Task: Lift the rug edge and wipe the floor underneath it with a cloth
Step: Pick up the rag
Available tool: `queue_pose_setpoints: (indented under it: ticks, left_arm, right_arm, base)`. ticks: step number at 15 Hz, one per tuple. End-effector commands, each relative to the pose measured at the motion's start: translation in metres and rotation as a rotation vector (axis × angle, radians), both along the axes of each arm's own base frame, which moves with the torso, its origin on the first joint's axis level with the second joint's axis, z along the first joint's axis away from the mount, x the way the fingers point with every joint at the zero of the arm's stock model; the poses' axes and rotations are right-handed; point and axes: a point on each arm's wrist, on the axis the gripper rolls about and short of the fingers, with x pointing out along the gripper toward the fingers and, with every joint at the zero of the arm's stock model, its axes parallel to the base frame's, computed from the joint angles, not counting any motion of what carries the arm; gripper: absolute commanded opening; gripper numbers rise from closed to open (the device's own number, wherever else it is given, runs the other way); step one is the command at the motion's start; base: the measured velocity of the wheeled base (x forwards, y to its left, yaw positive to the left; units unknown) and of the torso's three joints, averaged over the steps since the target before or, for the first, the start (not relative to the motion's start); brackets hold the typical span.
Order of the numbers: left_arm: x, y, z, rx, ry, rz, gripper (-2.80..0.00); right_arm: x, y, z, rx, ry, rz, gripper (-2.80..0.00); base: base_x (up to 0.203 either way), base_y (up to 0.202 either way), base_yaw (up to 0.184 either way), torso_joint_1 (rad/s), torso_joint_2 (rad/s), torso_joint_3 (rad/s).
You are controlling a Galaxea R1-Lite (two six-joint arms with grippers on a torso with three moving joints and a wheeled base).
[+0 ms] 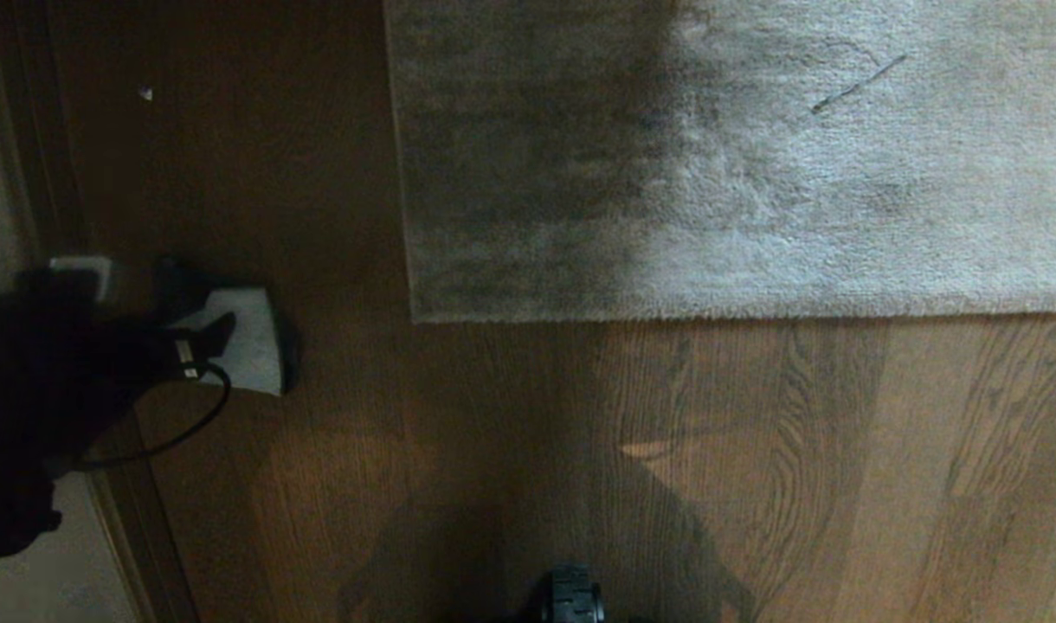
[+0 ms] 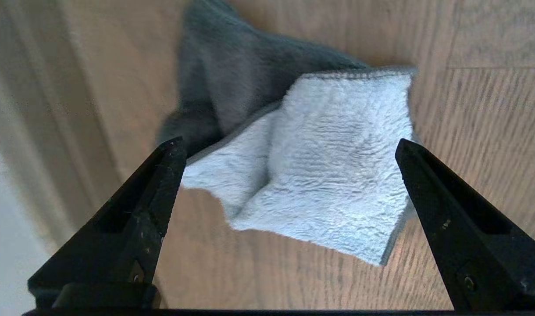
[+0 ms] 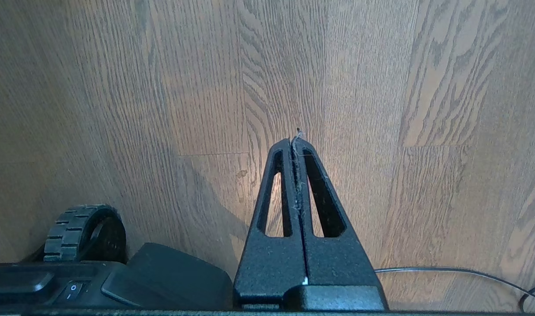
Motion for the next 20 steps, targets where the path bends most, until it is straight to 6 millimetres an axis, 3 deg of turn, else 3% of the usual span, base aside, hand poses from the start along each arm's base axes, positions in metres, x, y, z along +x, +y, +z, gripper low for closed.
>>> queue_pose_setpoints:
  ticks: [1,14,20]
  left_arm:
    - [0.008,0.001,-0.005,-0.002,0.008,-0.005,0.0]
    - [0.034,0.005,-0.019,0.008,-0.072,-0.06,0.0]
    - [0.039,0.008,-0.016,0.012,-0.1,-0.049,0.0]
  right_arm:
    - [0.0,0.0,0.0,0.0,0.0,0.0,-2.8]
    - [0.0,0.0,0.0,0.0,0.0,0.0,-2.8]
    - [0.0,0.0,0.0,0.0,0.001,0.0,-2.8]
  base:
    - [0.0,0.0,0.0,0.0,0.0,0.0]
    - [0.0,0.0,0.0,0.0,0.0,0.0]
    - [0.0,0.0,0.0,0.0,0.0,0.0]
